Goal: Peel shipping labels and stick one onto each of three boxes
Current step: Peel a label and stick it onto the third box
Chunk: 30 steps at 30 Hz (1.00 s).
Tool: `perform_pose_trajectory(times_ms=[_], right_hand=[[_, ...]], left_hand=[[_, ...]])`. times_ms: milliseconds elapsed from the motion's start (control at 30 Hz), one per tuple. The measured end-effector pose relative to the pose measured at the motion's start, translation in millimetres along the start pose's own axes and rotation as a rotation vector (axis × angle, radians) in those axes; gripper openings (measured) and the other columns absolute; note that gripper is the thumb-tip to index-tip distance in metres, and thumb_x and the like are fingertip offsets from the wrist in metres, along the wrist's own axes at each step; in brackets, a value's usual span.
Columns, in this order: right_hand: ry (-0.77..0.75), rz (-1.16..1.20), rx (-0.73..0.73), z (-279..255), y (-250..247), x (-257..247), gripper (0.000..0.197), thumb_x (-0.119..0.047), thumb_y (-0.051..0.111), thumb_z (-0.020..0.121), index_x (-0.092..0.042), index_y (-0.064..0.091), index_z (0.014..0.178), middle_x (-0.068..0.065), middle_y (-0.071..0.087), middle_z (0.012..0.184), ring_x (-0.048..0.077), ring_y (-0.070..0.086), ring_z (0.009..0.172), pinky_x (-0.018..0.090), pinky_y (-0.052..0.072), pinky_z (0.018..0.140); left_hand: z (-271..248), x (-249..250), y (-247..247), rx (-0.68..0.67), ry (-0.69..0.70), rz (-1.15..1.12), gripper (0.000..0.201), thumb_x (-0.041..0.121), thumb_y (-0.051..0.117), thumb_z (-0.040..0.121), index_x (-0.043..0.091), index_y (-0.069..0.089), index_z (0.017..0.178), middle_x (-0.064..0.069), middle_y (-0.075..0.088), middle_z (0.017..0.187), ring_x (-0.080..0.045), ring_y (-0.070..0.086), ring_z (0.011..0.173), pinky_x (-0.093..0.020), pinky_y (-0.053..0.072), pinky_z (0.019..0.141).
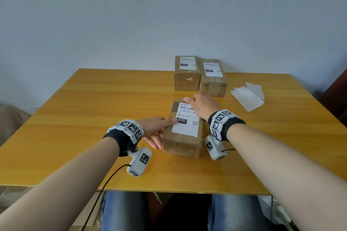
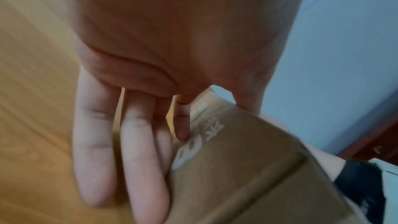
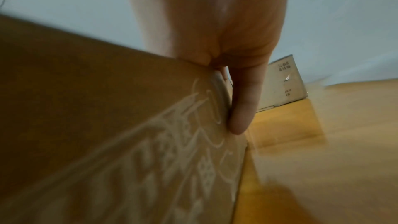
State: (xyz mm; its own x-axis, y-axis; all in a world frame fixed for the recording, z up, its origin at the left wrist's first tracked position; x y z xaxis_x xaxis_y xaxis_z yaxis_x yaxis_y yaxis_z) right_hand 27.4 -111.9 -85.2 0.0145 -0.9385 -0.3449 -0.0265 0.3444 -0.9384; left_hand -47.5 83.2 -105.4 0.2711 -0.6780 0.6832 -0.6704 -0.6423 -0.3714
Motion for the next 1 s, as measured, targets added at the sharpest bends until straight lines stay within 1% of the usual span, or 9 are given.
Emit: perform_pose_trajectory(times_ms=[67, 200, 367, 533, 600, 667, 733, 833, 1000], right_hand=[[-0.011, 0.005, 0.006, 4.7, -0.4, 1.9, 0.060, -0.064, 0.037, 0.106, -0.013, 0.057, 0.081, 0.002, 0.051, 0.067, 0.019, 0.047, 0.055, 0.032, 0.036, 0.052], [-0.040, 0.056, 0.036, 14.4, -1.7, 5.5, 0.061, -0.062, 0.041, 0.105, -0.012, 0.049, 0.071, 0.001, 0.039, 0.057, 0.020, 0.037, 0.049, 0.032, 0.033, 0.049], [-0.075, 0.102, 0.064, 23.1, -7.5, 6.4, 0.060, -0.051, 0.044, 0.109, -0.012, 0.042, 0.063, 0.004, 0.037, 0.053, 0.023, 0.037, 0.049, 0.034, 0.032, 0.050], [-0.102, 0.055, 0.095, 30.3, -10.2, 4.4, 0.059, -0.047, 0.043, 0.110, -0.014, 0.039, 0.062, 0.004, 0.035, 0.056, 0.023, 0.038, 0.051, 0.033, 0.035, 0.051], [-0.099, 0.057, 0.110, 33.5, -11.3, 4.4, 0.059, -0.045, 0.042, 0.111, -0.011, 0.042, 0.062, 0.007, 0.039, 0.057, 0.025, 0.042, 0.052, 0.035, 0.040, 0.055], [-0.091, 0.078, 0.124, 36.2, -13.5, 6.1, 0.065, -0.045, 0.041, 0.111, 0.000, 0.055, 0.067, 0.016, 0.054, 0.061, 0.032, 0.054, 0.056, 0.037, 0.048, 0.065], [-0.084, 0.096, 0.134, 39.7, -15.0, 8.5, 0.066, -0.044, 0.041, 0.112, 0.005, 0.068, 0.076, 0.016, 0.067, 0.067, 0.031, 0.064, 0.062, 0.037, 0.052, 0.071], [-0.070, 0.115, 0.150, 45.0, -15.5, 10.9, 0.062, -0.043, 0.042, 0.111, -0.003, 0.071, 0.074, 0.006, 0.065, 0.063, 0.021, 0.062, 0.059, 0.032, 0.044, 0.068], [-0.059, 0.192, 0.192, 48.0, -14.7, 17.2, 0.060, -0.041, 0.044, 0.110, -0.010, 0.064, 0.063, 0.005, 0.062, 0.059, 0.021, 0.060, 0.058, 0.031, 0.040, 0.070]], left_hand=[[2.2, -0.7, -1.6, -0.019, 0.009, -0.007, 0.055, 0.067, 0.045, 0.099, 0.018, 0.066, 0.114, -0.018, 0.077, 0.109, -0.025, 0.077, 0.080, -0.044, 0.064, 0.083], [6.6, -0.9, -3.9, -0.044, 0.016, 0.037, 0.057, 0.069, 0.046, 0.097, 0.021, 0.065, 0.122, -0.013, 0.078, 0.111, -0.022, 0.077, 0.085, -0.051, 0.061, 0.091], [8.8, 2.3, -4.8, -0.079, 0.001, 0.089, 0.055, 0.070, 0.045, 0.097, 0.027, 0.061, 0.128, -0.006, 0.078, 0.113, -0.027, 0.078, 0.096, -0.051, 0.059, 0.095], [17.3, 1.8, -7.5, -0.076, 0.007, 0.097, 0.057, 0.069, 0.051, 0.095, 0.027, 0.056, 0.132, -0.005, 0.078, 0.113, -0.025, 0.079, 0.091, -0.050, 0.060, 0.092], [20.7, 1.8, -7.5, -0.068, 0.010, 0.101, 0.056, 0.068, 0.052, 0.095, 0.028, 0.053, 0.134, -0.007, 0.077, 0.115, -0.025, 0.079, 0.090, -0.049, 0.061, 0.091], [23.7, 1.2, -6.7, -0.072, 0.016, 0.107, 0.057, 0.067, 0.053, 0.095, 0.027, 0.052, 0.136, -0.008, 0.076, 0.117, -0.025, 0.079, 0.089, -0.048, 0.061, 0.090], [25.7, 0.2, -5.9, -0.075, 0.025, 0.112, 0.057, 0.067, 0.053, 0.095, 0.027, 0.052, 0.136, -0.009, 0.075, 0.120, -0.025, 0.079, 0.088, -0.046, 0.061, 0.087], [27.7, 0.0, -4.6, -0.075, 0.044, 0.117, 0.057, 0.067, 0.053, 0.095, 0.026, 0.054, 0.135, -0.009, 0.074, 0.119, -0.023, 0.079, 0.086, -0.041, 0.061, 0.080], [29.7, -2.1, -4.0, -0.050, 0.055, 0.102, 0.057, 0.067, 0.053, 0.095, 0.024, 0.056, 0.132, -0.009, 0.075, 0.117, -0.022, 0.079, 0.082, -0.041, 0.061, 0.080]])
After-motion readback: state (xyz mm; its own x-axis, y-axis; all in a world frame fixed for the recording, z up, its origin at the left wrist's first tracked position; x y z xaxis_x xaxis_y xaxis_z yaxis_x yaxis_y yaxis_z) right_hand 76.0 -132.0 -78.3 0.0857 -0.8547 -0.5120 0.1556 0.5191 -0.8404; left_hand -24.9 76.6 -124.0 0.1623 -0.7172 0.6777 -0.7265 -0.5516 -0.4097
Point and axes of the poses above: each hand's wrist, its own z-axis towards the middle knuckle, its own y-axis out of the palm, x = y × z, the point moved 6 cm from there along z, towards the middle knuckle
